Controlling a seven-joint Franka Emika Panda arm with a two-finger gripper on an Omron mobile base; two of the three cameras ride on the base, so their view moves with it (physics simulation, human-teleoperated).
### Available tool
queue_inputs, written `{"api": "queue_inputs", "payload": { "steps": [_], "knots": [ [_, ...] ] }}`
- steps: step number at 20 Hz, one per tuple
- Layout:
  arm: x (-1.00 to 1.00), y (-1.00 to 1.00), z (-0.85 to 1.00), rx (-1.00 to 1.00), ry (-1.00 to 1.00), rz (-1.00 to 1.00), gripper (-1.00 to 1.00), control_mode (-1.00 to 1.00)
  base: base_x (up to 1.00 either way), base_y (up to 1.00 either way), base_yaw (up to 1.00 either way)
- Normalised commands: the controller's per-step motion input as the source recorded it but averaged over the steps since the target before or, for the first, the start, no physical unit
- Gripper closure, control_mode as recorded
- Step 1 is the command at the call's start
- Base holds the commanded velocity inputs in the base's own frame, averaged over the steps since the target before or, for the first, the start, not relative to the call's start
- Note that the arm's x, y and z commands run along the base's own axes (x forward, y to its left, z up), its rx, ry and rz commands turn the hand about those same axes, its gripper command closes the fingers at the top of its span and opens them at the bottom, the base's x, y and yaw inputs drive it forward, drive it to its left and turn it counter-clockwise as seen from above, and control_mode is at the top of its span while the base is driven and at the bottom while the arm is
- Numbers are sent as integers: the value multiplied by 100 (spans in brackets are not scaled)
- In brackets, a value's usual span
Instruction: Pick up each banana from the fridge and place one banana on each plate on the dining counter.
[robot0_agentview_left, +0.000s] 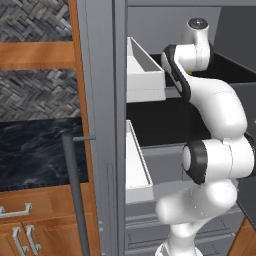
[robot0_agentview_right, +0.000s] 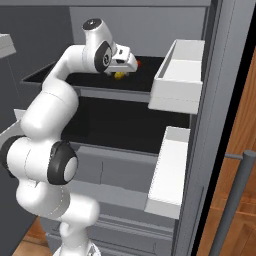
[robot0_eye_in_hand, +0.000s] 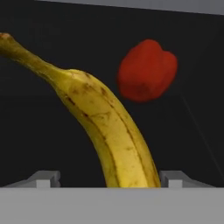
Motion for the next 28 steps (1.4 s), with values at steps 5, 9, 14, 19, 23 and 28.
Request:
{"api": "queue_inputs", "payload": {
  "steps": [5, 9, 14, 19, 23, 28],
  "knots": [
    [-2, -4, -4, 0, -6, 0, 100, -100, 0, 0, 0],
    [-30, -1, 0, 4, -14, 0, 100, -100, 0, 0, 0],
    [-45, 0, 0, 7, -16, 0, 100, -100, 0, 0, 0],
    [-49, 0, 0, 7, -12, 0, 100, -100, 0, 0, 0],
    [-66, 0, 28, 3, -12, 1, 100, -100, 0, 0, 0],
    [-87, 0, 63, 4, -11, 4, 100, -100, 0, 0, 0]
  ]
}}
